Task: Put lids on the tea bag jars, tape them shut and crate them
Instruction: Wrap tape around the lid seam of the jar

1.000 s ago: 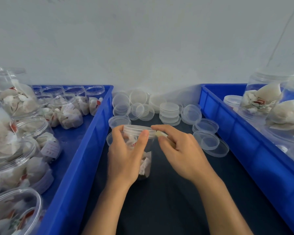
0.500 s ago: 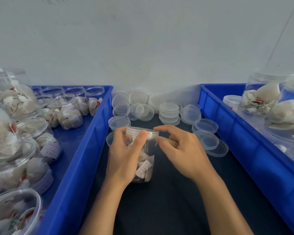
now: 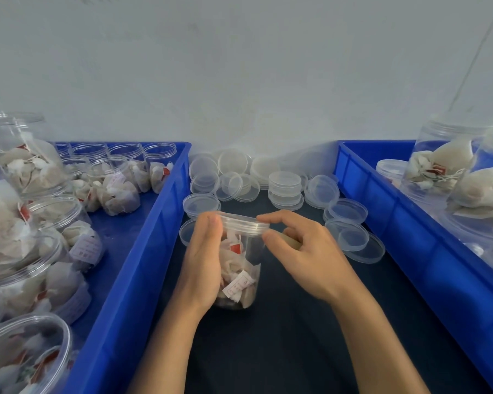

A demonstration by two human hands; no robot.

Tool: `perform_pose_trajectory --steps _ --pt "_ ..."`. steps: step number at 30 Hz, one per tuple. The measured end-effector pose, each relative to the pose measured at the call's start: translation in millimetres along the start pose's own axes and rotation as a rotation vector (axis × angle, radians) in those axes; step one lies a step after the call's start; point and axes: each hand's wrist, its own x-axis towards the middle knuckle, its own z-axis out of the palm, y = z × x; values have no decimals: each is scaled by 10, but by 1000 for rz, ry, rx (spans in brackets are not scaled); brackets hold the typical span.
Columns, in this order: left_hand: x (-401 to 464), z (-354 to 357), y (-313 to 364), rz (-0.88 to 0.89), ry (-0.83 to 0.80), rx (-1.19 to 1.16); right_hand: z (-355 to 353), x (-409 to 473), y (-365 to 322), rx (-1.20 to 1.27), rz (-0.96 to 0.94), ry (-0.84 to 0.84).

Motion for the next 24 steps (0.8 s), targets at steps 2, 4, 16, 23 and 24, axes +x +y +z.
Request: perform_pose_trajectory --steps 2,4,16,23,24 --pt "-32 36 31 7 68 90 2 -3 -7 -4 3 7" --pt "-71 71 64 113 265 276 7 -7 -14 -16 5 25" --pt "-149 291 137 97 278 541 58 -14 -33 -145 -6 56" --pt "-107 162 88 53 224 347 13 -2 20 -141 -62 28" --pt "-100 150 86 53 223 328 15 -1 31 -150 -73 27"
